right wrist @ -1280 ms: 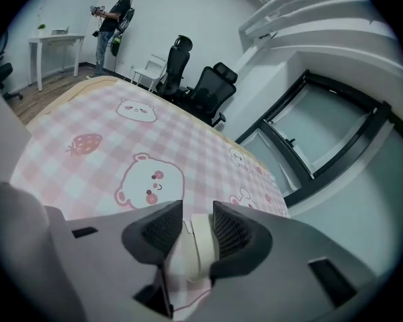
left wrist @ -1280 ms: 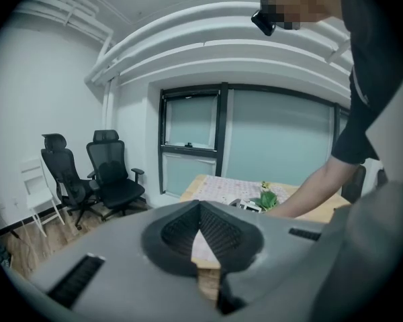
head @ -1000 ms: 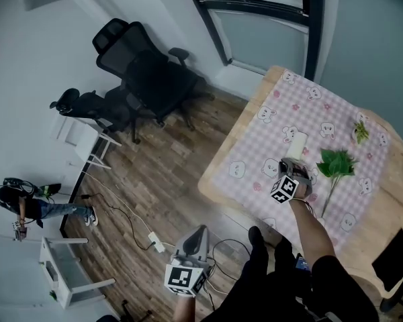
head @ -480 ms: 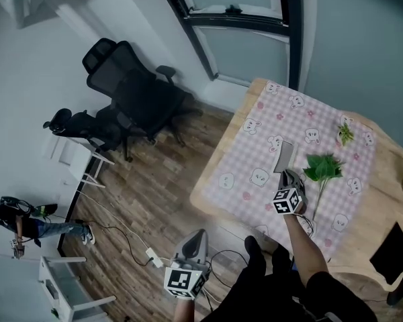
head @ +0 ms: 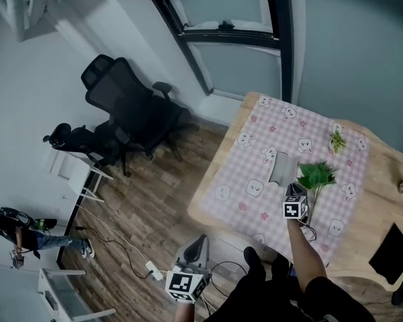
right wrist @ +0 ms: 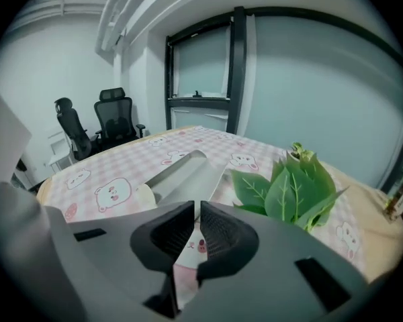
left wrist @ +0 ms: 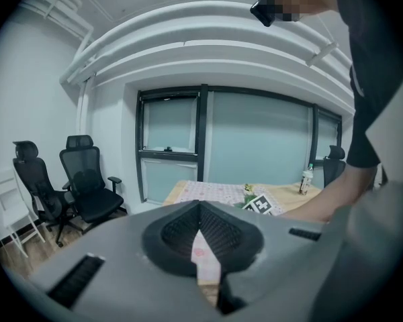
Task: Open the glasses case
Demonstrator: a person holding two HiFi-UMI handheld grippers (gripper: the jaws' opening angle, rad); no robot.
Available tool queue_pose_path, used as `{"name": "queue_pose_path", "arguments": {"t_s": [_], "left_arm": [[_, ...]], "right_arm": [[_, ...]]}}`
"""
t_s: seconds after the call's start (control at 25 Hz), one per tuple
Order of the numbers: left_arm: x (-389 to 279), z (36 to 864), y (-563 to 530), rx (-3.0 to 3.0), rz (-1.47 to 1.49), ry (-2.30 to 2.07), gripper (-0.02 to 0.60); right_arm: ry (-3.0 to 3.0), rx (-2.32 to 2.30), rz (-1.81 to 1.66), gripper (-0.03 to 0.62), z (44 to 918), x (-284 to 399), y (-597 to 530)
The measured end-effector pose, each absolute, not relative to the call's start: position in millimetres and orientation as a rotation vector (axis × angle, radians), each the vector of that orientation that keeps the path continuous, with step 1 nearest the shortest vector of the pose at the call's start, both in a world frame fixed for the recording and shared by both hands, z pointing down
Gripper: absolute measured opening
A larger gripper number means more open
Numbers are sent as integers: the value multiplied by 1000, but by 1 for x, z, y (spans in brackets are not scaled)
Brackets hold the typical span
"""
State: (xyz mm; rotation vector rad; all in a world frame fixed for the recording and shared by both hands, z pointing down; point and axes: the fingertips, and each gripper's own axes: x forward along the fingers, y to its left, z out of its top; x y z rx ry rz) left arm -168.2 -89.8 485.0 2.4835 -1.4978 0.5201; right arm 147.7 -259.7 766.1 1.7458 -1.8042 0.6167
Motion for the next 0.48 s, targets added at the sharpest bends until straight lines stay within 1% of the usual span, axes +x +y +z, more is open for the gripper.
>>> {"name": "queue_pose_path", "arguments": {"t_s": [0.08,0.32,0.48], "left_arm": [[-167,486,-91,2510,526,-1492,-2],[-164,484,-90,2520,522,-1491,-2],[-167,476,-96,2534,503,-1519,-2]], "right_arm": [[-1766,1748,684,43,779,157,-258],[-1755,1707,705,43,792,164,-254],[-1801,1723,676,43,767,168,-251]]}}
